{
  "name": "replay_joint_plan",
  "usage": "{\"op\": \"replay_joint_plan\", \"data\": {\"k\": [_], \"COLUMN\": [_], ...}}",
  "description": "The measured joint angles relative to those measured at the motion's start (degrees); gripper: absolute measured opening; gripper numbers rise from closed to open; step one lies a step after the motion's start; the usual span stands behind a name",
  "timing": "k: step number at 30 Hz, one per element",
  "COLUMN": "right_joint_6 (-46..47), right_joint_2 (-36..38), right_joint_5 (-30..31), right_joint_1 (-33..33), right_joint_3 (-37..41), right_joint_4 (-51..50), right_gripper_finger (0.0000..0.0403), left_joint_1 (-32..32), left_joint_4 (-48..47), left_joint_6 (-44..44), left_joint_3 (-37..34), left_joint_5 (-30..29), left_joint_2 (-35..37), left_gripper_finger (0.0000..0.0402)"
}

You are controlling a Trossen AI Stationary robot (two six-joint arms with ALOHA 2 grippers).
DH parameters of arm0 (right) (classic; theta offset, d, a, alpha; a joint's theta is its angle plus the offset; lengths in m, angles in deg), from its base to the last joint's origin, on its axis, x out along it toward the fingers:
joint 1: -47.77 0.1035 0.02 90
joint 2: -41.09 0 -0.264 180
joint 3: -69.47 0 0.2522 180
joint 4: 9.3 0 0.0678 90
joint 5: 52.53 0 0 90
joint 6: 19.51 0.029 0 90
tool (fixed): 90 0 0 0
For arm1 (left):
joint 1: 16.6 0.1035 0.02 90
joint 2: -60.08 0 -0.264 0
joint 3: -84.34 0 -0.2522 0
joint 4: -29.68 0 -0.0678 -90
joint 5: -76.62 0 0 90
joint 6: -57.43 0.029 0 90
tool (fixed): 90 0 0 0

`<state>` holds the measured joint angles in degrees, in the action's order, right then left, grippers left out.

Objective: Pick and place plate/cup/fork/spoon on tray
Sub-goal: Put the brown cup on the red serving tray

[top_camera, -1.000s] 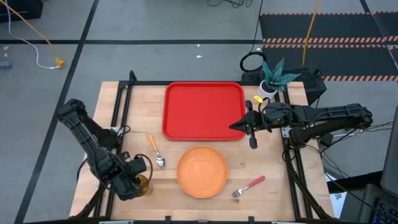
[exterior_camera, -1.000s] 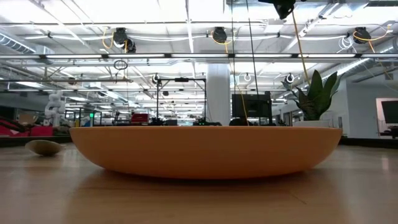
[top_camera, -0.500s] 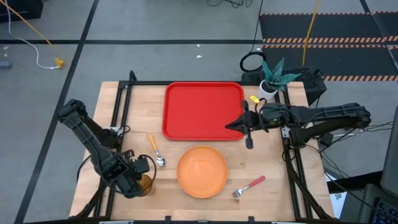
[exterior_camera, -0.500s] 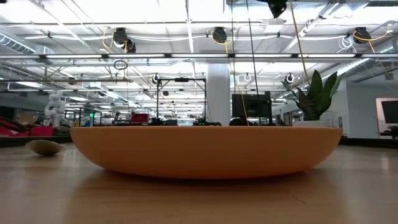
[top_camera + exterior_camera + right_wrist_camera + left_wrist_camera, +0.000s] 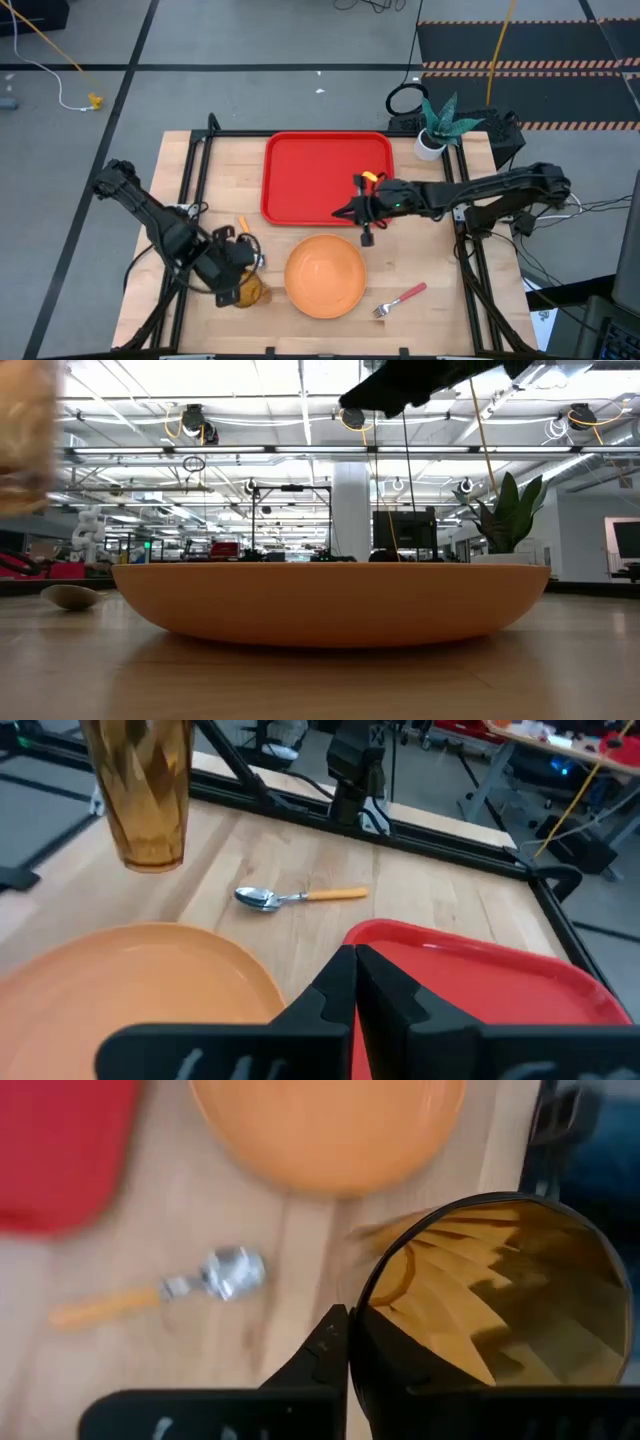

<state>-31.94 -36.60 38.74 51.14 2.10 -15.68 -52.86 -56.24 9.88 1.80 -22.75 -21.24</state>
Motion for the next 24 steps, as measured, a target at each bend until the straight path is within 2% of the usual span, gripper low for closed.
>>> {"op": "replay_joint_plan", "data": {"k": [9,15,20,24], "right_joint_6": [-3.48,-4.19,-4.16,-2.34], "right_joint_2": [-8.31,-11.94,-12.27,-12.24], "right_joint_5": [-1.50,-3.39,-7.21,-7.21], "right_joint_1": [0.01,-0.01,-0.01,0.01], "right_joint_3": [0.02,0.00,0.04,0.04], "right_joint_4": [9.28,15.08,17.11,19.87], "right_gripper_finger": [0.0094,0.0170,0.0234,0.0282], "left_joint_1": [10.10,15.60,18.54,20.75], "left_joint_4": [-3.65,-2.05,-1.14,0.05], "left_joint_6": [18.38,28.69,35.02,39.12], "left_joint_3": [7.48,7.87,7.87,7.87], "left_joint_5": [-5.36,-5.61,-6.52,-6.86], "left_joint_2": [0.04,0.02,0.04,0.04], "left_gripper_finger": [0.0015,0.0013,0.0016,0.0007]}}
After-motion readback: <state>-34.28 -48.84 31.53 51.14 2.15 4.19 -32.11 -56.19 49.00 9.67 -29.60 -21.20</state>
